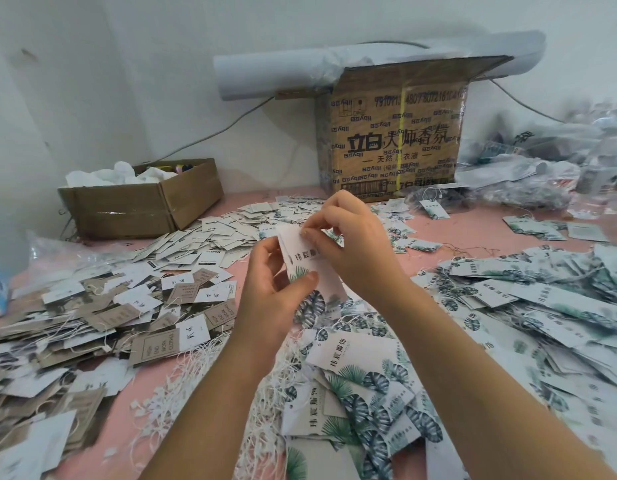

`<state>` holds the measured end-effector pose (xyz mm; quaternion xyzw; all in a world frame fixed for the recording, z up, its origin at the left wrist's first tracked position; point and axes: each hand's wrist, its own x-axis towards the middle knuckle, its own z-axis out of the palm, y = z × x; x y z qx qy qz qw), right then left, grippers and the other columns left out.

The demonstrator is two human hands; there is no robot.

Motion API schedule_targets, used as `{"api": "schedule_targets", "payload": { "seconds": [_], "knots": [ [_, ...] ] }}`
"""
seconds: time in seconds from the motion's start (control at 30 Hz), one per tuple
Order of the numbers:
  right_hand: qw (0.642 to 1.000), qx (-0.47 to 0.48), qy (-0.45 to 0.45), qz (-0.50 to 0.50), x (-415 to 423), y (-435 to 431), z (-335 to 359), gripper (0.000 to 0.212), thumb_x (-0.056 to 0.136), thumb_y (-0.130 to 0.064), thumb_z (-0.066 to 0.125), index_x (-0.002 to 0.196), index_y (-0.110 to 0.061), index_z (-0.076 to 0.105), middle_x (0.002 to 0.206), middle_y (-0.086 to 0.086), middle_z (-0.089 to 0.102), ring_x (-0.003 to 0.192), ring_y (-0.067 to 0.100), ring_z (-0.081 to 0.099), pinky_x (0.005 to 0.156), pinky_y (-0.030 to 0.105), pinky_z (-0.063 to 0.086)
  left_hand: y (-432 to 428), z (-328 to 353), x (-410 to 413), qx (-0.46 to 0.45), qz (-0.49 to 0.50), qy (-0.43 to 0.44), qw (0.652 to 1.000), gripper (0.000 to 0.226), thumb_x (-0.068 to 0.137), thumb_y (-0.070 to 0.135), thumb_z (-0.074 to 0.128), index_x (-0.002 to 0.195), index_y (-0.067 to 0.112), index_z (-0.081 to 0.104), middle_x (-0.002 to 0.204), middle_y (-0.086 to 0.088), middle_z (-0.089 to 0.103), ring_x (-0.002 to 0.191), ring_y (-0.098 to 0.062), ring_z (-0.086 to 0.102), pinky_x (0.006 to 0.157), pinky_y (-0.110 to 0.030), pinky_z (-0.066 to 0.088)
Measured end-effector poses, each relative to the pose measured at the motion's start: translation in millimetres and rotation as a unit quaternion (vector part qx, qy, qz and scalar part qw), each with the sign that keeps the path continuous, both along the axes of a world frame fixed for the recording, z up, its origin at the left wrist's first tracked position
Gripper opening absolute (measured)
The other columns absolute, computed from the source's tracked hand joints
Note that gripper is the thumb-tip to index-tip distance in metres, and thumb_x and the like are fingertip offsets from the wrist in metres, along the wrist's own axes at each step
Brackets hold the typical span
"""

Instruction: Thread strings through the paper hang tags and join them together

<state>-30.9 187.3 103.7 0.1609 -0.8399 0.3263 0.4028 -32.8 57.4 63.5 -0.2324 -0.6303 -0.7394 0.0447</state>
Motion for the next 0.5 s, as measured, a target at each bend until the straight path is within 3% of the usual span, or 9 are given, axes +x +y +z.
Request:
{"api": "schedule_targets", "payload": {
  "seconds": [0.23,0.37,0.5],
  "knots": [
    [1.000,0.020,0.010,0.011,0.3,-3.9,-2.3,0.009,0.084,-0.008,0.065,0.087,0.000,0.068,0.086,0.010,0.054,0.081,0.013,0.043,0.069,0.030,0.041,0.6,1.2,-1.6,0.033,0.017,0.008,0.999,0.036,0.091,0.008,0.055,0.110,0.039,0.054,0.101,0.009,0.072,0.089,-0.009,0.068,0.069,-0.024,0.055],
    [0.999,0.019,0.026,-0.003,0.9,-4.0,-2.4,0.010,0.085,-0.009,0.063,0.087,0.000,0.068,0.087,0.011,0.055,0.085,0.023,0.051,0.070,0.038,0.045,1.1,3.3,-0.9,0.036,0.033,0.011,0.999,0.030,0.093,0.008,0.053,0.102,0.035,0.060,0.098,0.011,0.072,0.084,-0.005,0.067,0.068,-0.023,0.054],
    [0.999,0.020,0.033,-0.009,1.1,-4.2,-2.8,0.010,0.086,-0.010,0.063,0.087,-0.001,0.068,0.087,0.010,0.055,0.085,0.023,0.051,0.070,0.039,0.046,1.0,6.1,0.8,0.041,0.049,0.009,0.998,0.027,0.090,0.007,0.057,0.098,0.032,0.064,0.096,0.011,0.072,0.088,-0.006,0.068,0.069,-0.021,0.054]
  ]
}}
